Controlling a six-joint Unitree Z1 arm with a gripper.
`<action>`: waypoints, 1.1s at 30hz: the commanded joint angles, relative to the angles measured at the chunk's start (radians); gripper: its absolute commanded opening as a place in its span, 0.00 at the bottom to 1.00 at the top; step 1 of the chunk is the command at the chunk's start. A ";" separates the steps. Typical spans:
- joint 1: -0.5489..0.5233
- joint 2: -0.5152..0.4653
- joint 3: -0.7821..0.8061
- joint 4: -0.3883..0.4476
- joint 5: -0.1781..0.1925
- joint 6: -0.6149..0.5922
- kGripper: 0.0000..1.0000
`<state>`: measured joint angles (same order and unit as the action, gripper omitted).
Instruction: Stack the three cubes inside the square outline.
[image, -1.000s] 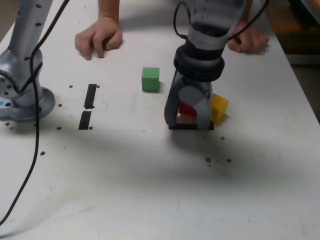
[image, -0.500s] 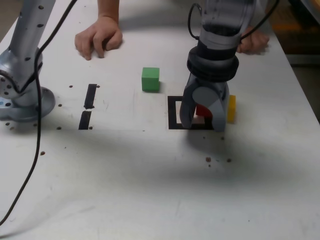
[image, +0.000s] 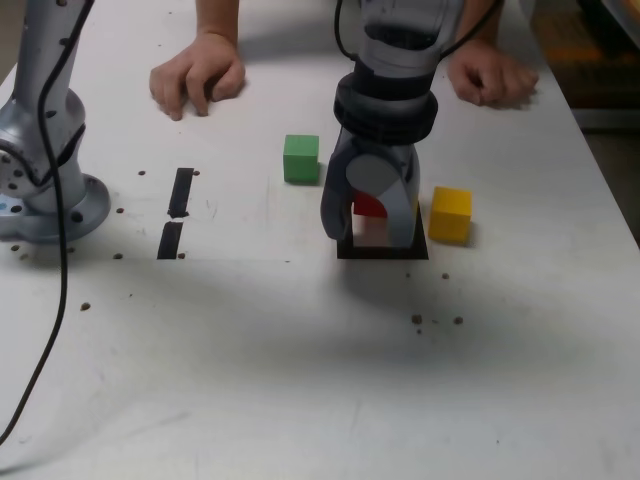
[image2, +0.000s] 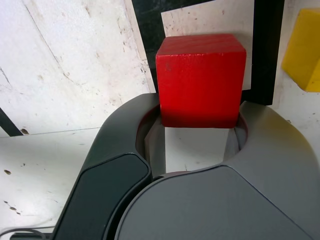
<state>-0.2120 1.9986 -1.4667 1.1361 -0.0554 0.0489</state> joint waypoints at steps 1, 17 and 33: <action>0.002 -0.005 0.003 -0.009 -0.005 -0.009 0.11; 0.003 0.037 0.017 -0.134 -0.049 -0.126 0.13; 0.028 0.025 0.093 -0.155 -0.028 -0.129 0.15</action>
<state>-0.1872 2.0241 -1.3801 0.9810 -0.0865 -0.0793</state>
